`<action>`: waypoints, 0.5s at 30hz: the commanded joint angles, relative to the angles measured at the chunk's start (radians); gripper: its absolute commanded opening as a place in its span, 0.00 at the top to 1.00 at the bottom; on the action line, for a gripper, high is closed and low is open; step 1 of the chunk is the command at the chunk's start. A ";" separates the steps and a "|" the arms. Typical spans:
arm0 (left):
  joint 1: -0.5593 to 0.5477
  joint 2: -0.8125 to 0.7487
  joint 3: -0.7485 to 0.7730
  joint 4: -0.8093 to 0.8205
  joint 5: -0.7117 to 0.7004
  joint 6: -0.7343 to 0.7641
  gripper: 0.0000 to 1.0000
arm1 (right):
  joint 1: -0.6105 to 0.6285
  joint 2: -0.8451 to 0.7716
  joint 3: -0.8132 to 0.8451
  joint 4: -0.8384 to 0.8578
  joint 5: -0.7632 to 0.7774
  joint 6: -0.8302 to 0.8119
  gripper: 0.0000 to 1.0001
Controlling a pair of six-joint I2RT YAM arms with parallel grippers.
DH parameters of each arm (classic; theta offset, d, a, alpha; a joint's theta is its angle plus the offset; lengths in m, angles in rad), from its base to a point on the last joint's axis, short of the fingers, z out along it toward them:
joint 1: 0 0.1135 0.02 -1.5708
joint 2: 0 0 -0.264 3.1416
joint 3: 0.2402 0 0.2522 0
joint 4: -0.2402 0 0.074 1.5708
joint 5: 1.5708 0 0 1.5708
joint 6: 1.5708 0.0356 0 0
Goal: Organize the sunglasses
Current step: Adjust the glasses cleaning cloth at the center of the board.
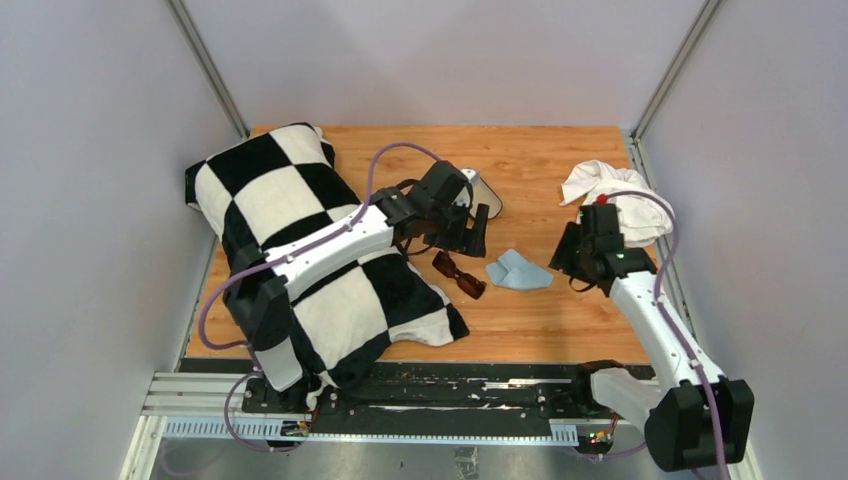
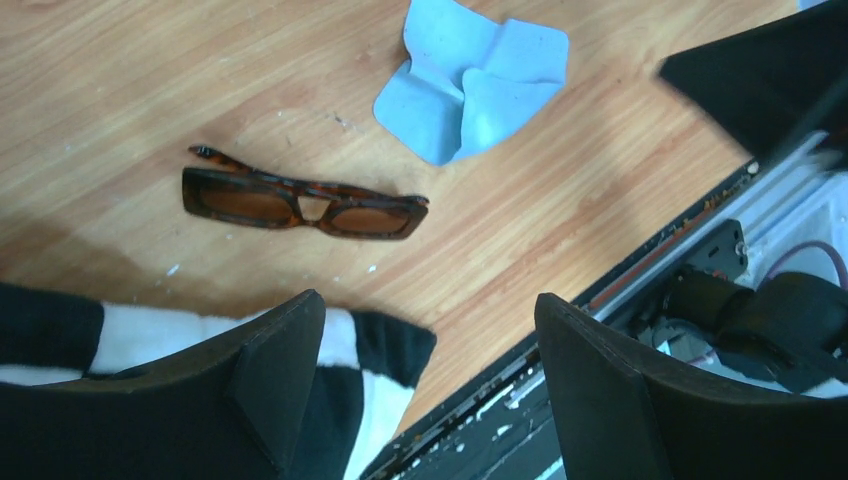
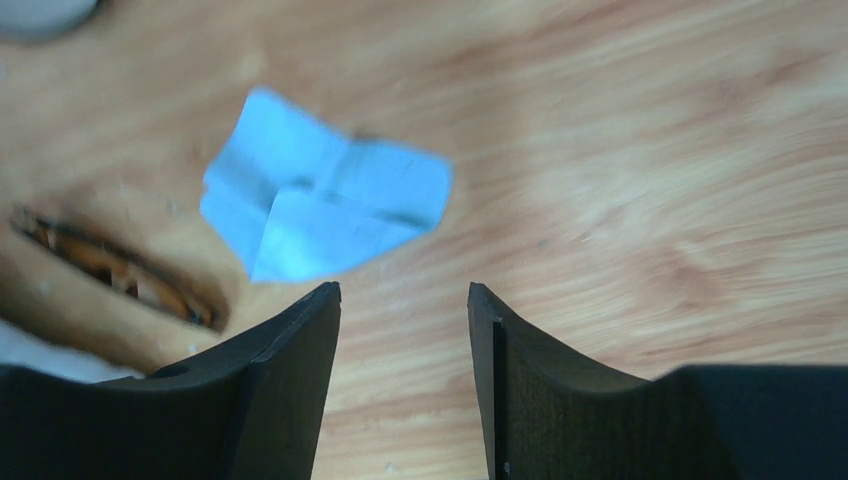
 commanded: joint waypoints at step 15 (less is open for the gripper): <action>-0.087 0.490 0.409 -0.112 0.010 -0.011 0.43 | -0.312 0.208 0.030 0.112 -0.452 -0.074 0.64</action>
